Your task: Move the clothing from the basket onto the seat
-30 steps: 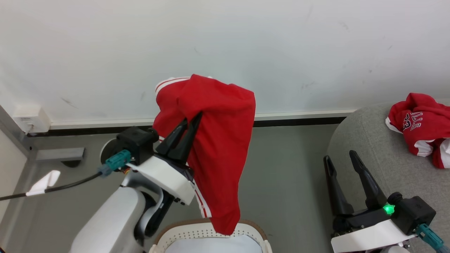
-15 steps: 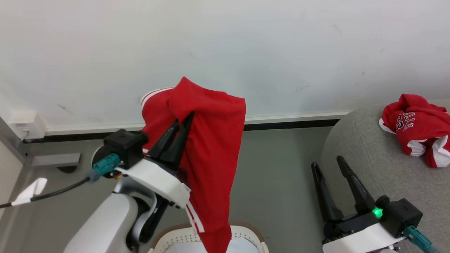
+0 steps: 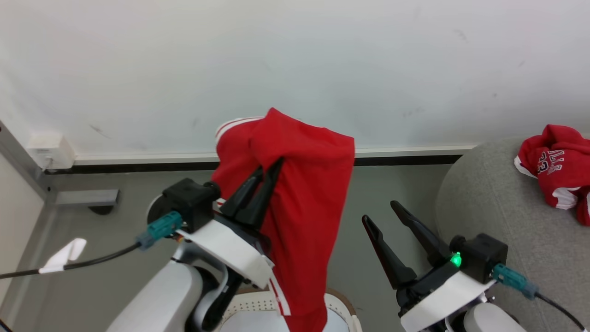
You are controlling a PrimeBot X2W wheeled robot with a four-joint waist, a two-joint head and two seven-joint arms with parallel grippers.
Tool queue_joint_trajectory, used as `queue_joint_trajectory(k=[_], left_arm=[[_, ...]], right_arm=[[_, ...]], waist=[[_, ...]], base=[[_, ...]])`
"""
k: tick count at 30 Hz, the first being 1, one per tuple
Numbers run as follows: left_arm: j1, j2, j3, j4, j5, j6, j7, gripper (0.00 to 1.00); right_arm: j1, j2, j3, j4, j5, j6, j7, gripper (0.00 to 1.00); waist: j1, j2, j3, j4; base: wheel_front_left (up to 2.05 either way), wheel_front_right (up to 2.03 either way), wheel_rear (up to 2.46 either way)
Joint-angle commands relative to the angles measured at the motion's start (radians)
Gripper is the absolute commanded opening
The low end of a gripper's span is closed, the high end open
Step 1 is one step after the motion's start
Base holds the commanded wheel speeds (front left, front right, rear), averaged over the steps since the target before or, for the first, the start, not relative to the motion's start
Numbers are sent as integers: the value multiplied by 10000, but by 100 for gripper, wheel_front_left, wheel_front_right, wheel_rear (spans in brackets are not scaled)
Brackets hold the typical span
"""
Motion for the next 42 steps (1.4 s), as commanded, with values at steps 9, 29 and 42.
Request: queue_joint_trajectory(k=[9, 29, 42], left_arm=[[-96, -343, -938, -158, 373, -372, 91, 0], [457, -873, -2455, -475, 148, -958, 591, 0], [542, -711, -2426, -527, 25, -801, 603, 0]], right_arm=[[-1266, -492, 1517, 1171, 2087, -22, 273, 100], [-1174, -872, 4467, 1096, 7570, -22, 1060, 100], [-1708, -1111, 5570, 585, 8401, -22, 765, 0]], waist=[[-1, -1, -167, 879], [-1, -1, -714, 2917], [-1, -1, -734, 3056]], base=[[0, 0, 0], [0, 0, 0], [0, 0, 0]])
